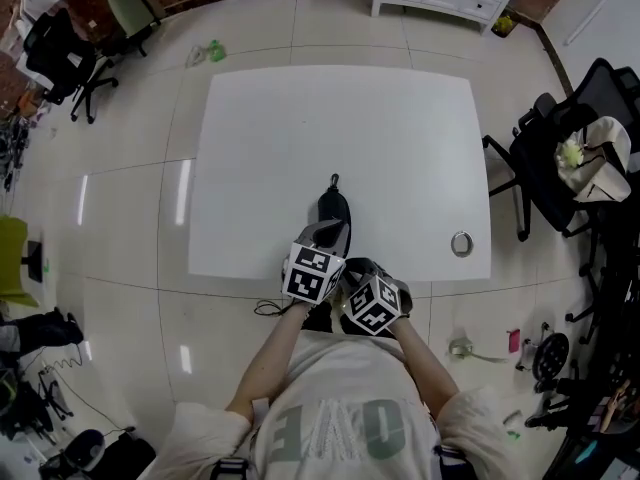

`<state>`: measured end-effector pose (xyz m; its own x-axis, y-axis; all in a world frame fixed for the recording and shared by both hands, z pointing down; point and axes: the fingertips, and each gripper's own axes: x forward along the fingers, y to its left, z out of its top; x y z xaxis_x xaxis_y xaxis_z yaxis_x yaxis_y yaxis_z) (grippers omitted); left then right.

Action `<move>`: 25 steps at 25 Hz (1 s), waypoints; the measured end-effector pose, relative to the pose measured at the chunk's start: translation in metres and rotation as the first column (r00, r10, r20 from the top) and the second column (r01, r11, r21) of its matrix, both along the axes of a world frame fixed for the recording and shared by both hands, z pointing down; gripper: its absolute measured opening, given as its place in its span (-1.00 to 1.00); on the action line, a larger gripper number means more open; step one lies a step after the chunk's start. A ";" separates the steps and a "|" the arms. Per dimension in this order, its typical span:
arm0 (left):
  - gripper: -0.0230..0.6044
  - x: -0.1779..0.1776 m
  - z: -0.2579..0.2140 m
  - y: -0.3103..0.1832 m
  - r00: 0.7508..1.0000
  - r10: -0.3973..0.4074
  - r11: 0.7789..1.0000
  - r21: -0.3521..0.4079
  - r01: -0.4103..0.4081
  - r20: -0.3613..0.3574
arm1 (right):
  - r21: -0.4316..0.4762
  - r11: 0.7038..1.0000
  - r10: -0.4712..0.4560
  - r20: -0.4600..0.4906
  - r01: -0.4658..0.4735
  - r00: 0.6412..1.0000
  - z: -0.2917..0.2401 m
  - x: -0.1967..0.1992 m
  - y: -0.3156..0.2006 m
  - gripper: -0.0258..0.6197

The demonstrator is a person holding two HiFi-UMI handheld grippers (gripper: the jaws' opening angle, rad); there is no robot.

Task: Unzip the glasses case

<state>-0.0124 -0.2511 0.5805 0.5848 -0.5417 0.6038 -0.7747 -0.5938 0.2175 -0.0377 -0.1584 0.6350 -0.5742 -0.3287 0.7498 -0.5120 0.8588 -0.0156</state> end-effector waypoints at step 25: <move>-0.92 0.020 0.006 -0.001 0.996 0.017 0.997 -0.074 -0.023 -0.084 | 0.061 0.998 -0.004 -0.083 0.009 0.997 0.002 0.047 -0.150 -0.92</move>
